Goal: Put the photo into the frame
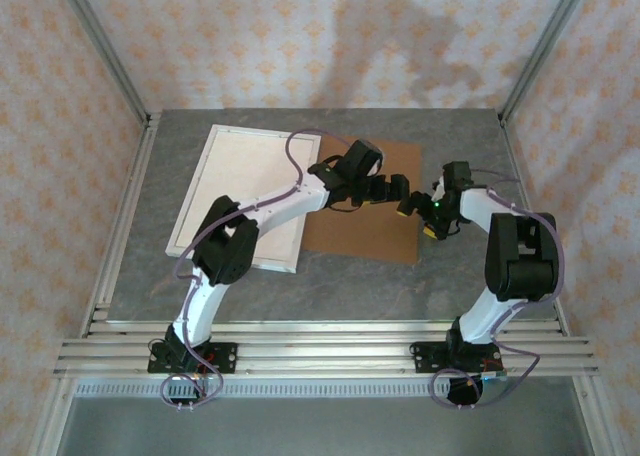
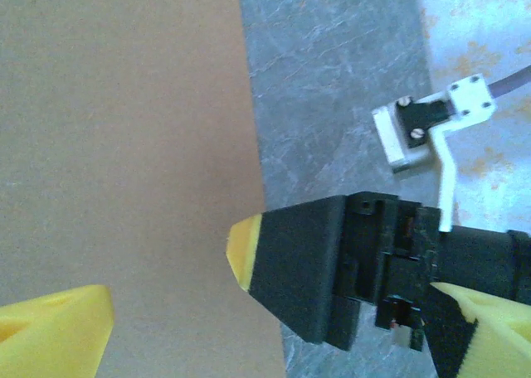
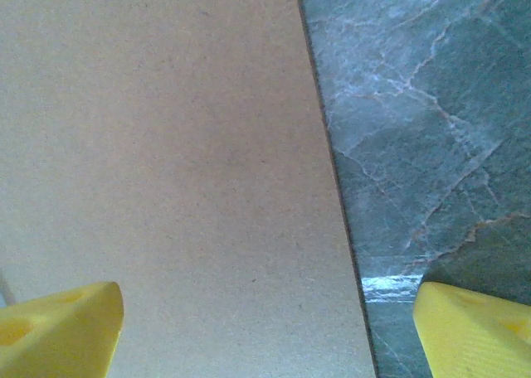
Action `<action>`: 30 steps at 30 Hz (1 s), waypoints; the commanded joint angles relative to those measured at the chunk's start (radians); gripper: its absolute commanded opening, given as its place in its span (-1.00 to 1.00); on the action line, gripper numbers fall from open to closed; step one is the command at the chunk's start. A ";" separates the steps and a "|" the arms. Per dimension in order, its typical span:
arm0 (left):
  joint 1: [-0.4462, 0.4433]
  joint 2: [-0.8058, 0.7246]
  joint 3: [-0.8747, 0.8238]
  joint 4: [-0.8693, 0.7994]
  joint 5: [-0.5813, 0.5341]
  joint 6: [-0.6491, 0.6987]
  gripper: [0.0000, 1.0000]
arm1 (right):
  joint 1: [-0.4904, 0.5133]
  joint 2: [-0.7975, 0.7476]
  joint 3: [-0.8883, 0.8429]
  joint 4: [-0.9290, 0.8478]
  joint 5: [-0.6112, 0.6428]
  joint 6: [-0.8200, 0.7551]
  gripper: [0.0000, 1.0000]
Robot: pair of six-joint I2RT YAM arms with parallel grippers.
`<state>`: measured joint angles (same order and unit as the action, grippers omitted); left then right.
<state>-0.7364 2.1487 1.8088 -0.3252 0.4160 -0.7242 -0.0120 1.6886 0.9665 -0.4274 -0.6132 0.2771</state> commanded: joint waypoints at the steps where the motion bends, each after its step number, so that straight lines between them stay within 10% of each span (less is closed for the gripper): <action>1: 0.028 -0.022 -0.033 -0.004 -0.023 0.023 0.96 | 0.000 -0.032 -0.020 -0.026 0.051 0.014 0.82; 17: 0.155 -0.109 -0.251 -0.008 -0.100 0.079 0.99 | 0.271 0.020 0.159 -0.214 0.556 0.042 0.86; 30: 0.181 -0.100 -0.250 -0.056 -0.163 0.116 0.99 | 0.275 0.132 0.192 -0.296 0.748 0.112 0.92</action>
<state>-0.5674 2.0823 1.5528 -0.3489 0.3038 -0.6434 0.2760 1.8187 1.1542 -0.6655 0.0387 0.3676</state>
